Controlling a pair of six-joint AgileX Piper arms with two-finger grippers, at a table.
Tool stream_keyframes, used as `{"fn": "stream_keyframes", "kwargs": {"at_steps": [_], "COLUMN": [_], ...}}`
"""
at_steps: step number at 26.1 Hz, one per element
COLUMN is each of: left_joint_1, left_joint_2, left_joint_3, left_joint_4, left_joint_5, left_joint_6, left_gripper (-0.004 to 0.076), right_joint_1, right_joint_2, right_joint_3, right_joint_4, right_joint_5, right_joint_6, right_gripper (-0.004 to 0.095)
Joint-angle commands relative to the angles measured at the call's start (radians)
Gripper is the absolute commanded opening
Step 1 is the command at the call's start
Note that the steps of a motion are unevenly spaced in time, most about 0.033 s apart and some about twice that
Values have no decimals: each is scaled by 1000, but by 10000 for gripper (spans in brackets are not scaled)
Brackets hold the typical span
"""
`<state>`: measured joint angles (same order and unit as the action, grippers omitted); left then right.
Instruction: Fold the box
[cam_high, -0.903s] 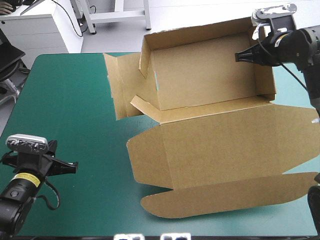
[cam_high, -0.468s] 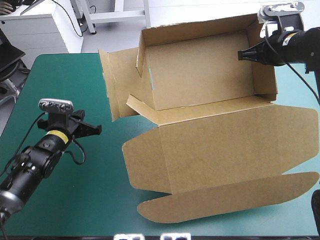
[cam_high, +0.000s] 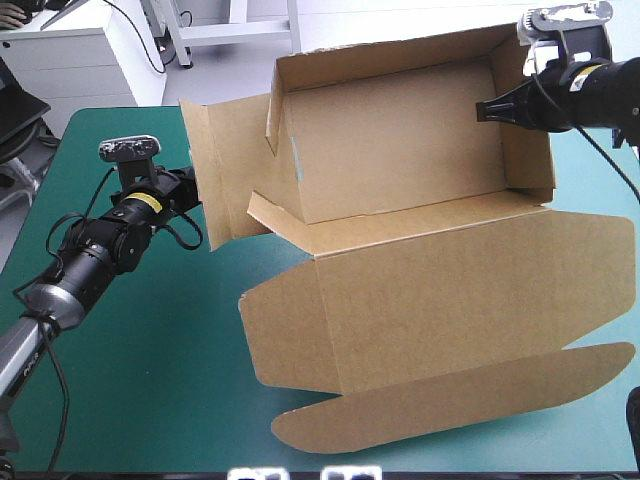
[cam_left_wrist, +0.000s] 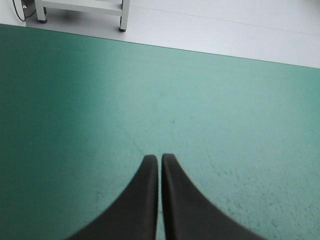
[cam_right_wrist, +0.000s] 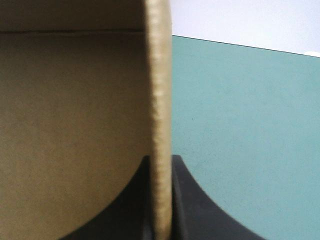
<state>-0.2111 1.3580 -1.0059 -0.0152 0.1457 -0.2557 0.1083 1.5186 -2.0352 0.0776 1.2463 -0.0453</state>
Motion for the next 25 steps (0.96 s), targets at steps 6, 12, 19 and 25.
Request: {"fn": "stream_keyframes", "kwargs": {"at_steps": [6,12,19,25], "left_joint_1": [-6,-6,-3,-3], "left_joint_2": [-30,-28,9,9], "left_joint_3": [-40,-40,-40,-52], "left_joint_4": [-369,-1137,-1799,-1816], "left_joint_5": [84,121,373,689], "left_joint_6": [132,856,1474,1553], "left_gripper": [15,15,15,14], "right_joint_1": [-6,-6,-6,-6], "right_joint_2": [-39,-39,-32,27], "right_joint_3": [-31,-31,-31,-29], "right_joint_4": [36,48,50,39], "right_joint_5": [5,5,3,-41], "right_joint_6": [-19,-26,-43,-43], "right_gripper": [-18,-18,-18,-18]}}
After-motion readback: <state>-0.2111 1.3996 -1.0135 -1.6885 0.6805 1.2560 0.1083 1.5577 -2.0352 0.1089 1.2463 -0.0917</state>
